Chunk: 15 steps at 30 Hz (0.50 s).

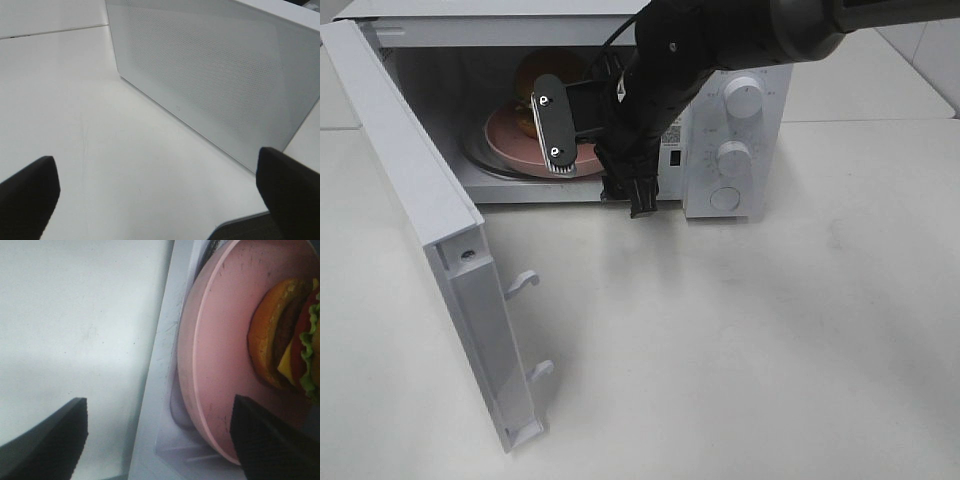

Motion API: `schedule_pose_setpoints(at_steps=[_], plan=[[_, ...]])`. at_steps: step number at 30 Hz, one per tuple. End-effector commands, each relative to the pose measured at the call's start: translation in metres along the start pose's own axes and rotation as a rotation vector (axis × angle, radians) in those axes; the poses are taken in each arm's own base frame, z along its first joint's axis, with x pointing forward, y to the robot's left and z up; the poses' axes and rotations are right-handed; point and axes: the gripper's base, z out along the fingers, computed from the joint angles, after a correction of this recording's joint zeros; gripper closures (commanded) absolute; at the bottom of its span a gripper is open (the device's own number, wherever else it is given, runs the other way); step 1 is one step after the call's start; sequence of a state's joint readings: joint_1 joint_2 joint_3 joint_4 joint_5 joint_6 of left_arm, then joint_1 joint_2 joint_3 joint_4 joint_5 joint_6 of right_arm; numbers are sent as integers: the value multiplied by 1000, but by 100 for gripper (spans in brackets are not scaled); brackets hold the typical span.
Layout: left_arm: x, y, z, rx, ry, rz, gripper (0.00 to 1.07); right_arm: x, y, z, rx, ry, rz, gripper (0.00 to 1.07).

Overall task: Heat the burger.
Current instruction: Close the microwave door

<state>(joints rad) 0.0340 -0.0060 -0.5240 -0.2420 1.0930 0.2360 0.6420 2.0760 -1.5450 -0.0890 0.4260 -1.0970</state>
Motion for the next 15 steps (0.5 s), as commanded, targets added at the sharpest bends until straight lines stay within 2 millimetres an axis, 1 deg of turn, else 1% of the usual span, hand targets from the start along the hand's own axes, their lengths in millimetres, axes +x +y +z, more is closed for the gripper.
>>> schedule_pose_setpoints(at_steps=[1, 3, 6, 8, 10, 11, 13, 14, 15], plan=[[1, -1, -2, 1, -23, -4, 7, 1, 0, -13, 25, -3, 25, 31], [1, -1, -2, 1, -23, -4, 7, 7, 7, -25, 29, 19, 54, 32], [1, -1, -2, 1, -23, -4, 7, 8, 9, -27, 29, 25, 61, 32], [1, -1, -2, 1, -23, -4, 7, 14, 19, -40, 21, 35, 95, 32], [1, -1, -2, 1, -23, -4, 7, 15, 21, -43, 18, 36, 102, 32], [1, -1, -2, 1, -23, -4, 7, 18, 27, -50, 13, 38, 124, 32], [1, -1, -2, 1, -23, -4, 7, 19, 29, -53, 13, 38, 133, 32], [1, -1, -2, 1, -23, -4, 7, 22, 34, -61, 11, 40, 148, 32], [1, -1, -2, 1, -23, -4, 7, 22, 34, -61, 11, 40, 148, 32]])
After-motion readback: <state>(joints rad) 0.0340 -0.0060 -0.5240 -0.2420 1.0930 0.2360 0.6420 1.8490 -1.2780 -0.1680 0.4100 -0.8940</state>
